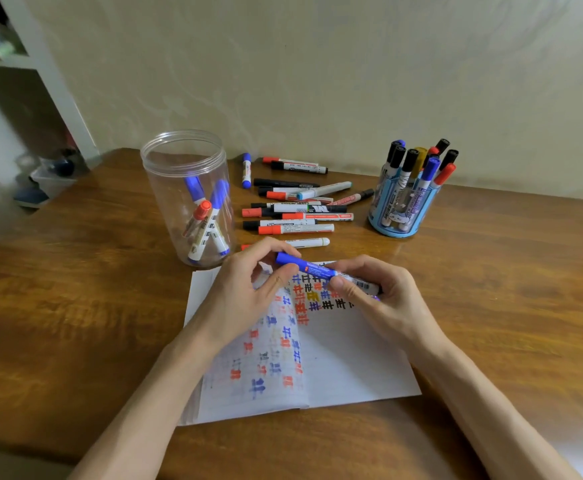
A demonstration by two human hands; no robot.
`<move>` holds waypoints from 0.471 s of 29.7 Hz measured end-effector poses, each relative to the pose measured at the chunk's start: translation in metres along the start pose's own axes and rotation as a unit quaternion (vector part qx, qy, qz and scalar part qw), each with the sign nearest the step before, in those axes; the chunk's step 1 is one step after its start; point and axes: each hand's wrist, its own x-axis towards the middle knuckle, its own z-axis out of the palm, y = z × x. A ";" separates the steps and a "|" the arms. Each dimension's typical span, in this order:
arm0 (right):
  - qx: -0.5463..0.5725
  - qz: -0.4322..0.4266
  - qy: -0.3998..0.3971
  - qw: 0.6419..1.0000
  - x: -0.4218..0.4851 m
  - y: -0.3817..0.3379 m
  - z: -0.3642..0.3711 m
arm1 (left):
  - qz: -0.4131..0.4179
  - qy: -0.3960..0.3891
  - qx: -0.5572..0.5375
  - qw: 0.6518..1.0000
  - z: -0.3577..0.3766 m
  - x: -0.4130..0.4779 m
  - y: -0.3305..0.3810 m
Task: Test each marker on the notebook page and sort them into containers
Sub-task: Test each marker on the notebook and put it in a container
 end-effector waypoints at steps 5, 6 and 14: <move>-0.015 -0.025 -0.031 0.999 0.006 -0.020 0.020 | -0.028 0.060 -0.107 0.992 -0.017 -0.004 0.022; -0.024 -0.031 -0.055 0.998 0.008 -0.026 0.026 | -0.032 0.075 -0.126 0.989 -0.023 -0.007 0.026; -0.070 -0.121 -0.169 0.976 0.015 -0.076 0.082 | -0.021 0.175 -0.090 0.980 -0.109 -0.080 0.053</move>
